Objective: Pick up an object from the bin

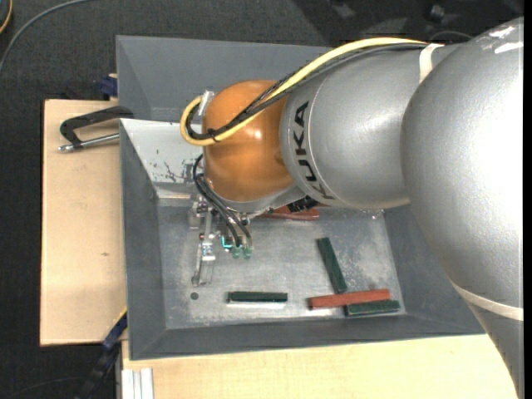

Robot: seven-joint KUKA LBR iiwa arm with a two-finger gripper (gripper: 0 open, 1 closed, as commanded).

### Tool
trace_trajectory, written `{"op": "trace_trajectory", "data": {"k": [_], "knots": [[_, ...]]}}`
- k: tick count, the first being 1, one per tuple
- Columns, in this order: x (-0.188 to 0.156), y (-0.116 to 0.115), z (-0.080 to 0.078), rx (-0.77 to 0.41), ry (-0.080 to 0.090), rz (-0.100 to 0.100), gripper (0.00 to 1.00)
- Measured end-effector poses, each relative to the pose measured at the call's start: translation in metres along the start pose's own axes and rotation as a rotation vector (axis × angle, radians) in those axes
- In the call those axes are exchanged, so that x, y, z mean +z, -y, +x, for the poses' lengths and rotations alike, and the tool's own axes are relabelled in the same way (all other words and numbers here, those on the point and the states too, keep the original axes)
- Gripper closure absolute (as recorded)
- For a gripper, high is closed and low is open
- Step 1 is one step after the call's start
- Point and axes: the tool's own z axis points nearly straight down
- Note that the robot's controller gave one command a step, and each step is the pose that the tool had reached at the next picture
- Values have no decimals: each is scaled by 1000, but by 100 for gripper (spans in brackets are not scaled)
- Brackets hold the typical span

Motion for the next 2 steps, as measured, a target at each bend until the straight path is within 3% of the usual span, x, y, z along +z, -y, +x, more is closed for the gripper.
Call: {"op": "trace_trajectory", "data": {"k": [1,2], "knots": [[84,90,27,-31,-3,4,0],[49,119,38,-104,6,1,0]]}}
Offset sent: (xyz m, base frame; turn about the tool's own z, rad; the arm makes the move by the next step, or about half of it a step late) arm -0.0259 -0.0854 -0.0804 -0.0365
